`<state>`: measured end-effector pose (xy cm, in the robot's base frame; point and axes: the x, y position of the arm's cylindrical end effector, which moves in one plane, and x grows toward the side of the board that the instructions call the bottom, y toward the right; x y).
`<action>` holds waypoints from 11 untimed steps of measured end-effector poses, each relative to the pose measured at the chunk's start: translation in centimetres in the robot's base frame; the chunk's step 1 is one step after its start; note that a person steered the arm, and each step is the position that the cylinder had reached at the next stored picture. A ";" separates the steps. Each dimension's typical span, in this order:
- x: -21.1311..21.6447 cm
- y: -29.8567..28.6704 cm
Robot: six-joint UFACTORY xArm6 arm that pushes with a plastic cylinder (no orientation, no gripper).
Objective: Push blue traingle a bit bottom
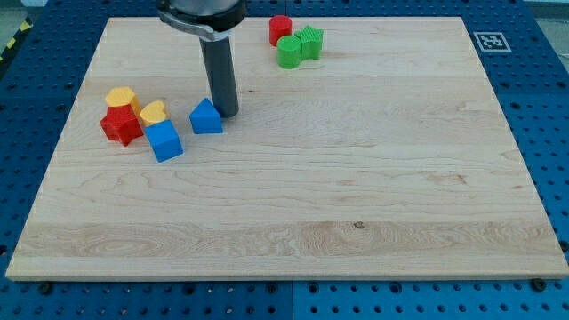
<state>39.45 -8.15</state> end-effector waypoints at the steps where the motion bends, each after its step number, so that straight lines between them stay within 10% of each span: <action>1: -2.9 0.6; 11: 0.7 -3.0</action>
